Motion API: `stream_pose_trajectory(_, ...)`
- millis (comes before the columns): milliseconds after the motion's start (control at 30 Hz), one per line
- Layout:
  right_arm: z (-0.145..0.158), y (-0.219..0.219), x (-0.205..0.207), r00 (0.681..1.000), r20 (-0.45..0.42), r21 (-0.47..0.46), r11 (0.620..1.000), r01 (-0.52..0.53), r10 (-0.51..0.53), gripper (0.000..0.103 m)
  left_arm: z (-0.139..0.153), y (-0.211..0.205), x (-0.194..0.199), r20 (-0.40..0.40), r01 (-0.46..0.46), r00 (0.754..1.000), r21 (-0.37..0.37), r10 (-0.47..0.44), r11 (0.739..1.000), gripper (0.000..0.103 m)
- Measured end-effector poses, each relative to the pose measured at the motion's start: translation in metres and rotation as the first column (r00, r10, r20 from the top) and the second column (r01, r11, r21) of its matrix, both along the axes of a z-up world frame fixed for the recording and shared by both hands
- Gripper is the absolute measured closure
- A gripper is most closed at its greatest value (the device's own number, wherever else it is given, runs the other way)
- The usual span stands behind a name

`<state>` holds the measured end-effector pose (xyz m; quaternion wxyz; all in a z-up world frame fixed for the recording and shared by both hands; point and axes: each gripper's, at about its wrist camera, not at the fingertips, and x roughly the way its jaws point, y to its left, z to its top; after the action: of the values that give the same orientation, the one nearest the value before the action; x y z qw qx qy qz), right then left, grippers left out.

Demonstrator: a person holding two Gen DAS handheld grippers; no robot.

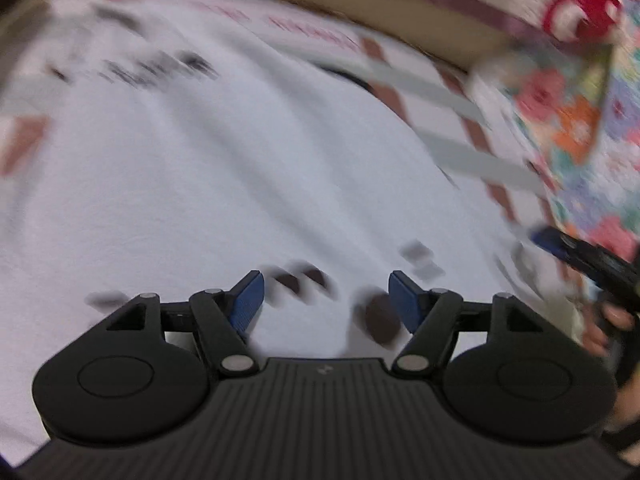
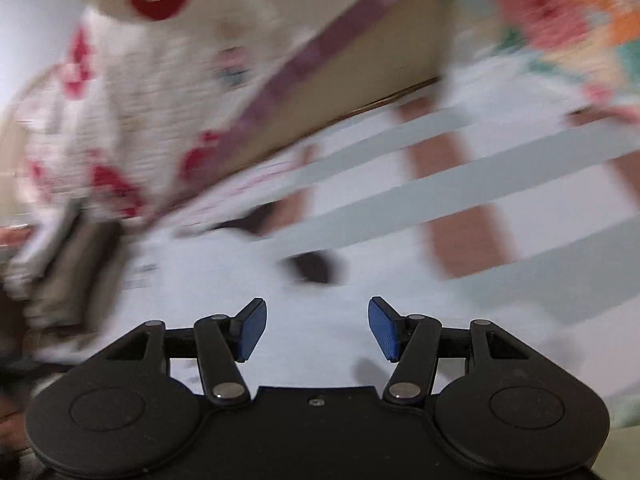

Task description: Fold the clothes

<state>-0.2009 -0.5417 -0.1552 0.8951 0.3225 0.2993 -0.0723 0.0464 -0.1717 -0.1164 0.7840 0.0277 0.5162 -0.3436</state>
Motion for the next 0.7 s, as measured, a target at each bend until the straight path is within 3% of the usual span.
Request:
stream_pose_trajectory(100, 0.011, 0.015, 0.022, 0.993, 0.054, -0.037, 0.994, -0.099, 0.101, 0.041, 0.002, 0.018, 0.025, 0.125, -0.019, 0.992, 0.092, 0.007, 0.996, 0.035)
stream_pose_trajectory(167, 0.016, 0.026, 0.046, 0.985, 0.041, -0.112, 0.980, -0.162, 0.167, 0.041, 0.006, 0.033, 0.047, 0.145, -0.052, 0.989, 0.122, 0.034, 0.991, 0.035)
stream_pose_trajectory(267, 0.027, 0.035, 0.092, 0.966, -0.012, -0.110, 0.960, -0.258, 0.258, 0.040, 0.008, 0.056, 0.077, 0.148, -0.140, 0.982, 0.166, 0.115, 0.976, 0.032)
stream_pose_trajectory(300, 0.026, 0.040, 0.112, 0.946, -0.048, -0.081, 0.943, -0.322, 0.319, 0.032, 0.006, 0.063, 0.084, 0.145, -0.169, 0.979, 0.171, 0.145, 0.971, 0.032)
stream_pose_trajectory(367, 0.023, 0.054, 0.146, 0.898, -0.126, -0.062, 0.900, -0.432, 0.422, 0.031, 0.000, 0.074, 0.091, 0.134, -0.213, 0.972, 0.165, 0.193, 0.963, 0.032)
stream_pose_trajectory(467, 0.025, 0.074, 0.194, 0.876, -0.176, -0.113, 0.875, -0.472, 0.450, 0.031, -0.011, 0.086, 0.104, 0.093, -0.274, 0.960, 0.140, 0.262, 0.952, 0.032)
stream_pose_trajectory(567, 0.019, 0.086, 0.241, 0.879, -0.190, -0.062, 0.888, -0.456, 0.438, 0.031, -0.022, 0.084, 0.122, 0.076, -0.318, 0.947, 0.097, 0.312, 0.943, 0.032)
stream_pose_trajectory(633, 0.007, 0.097, 0.272, 0.854, -0.216, 0.007, 0.876, -0.483, 0.473, 0.032, -0.028, 0.077, 0.135, 0.079, -0.326, 0.944, 0.099, 0.319, 0.940, 0.032)
stream_pose_trajectory(667, -0.001, 0.107, 0.286, 0.819, -0.242, 0.032, 0.847, -0.530, 0.521, 0.036, -0.031, 0.072, 0.141, 0.092, -0.335, 0.941, 0.119, 0.325, 0.935, 0.032)
stream_pose_trajectory(700, -0.006, 0.118, 0.296, 0.804, -0.275, -0.012, 0.834, -0.552, 0.528, 0.040, -0.035, 0.067, 0.147, 0.106, -0.340, 0.939, 0.126, 0.328, 0.932, 0.032)
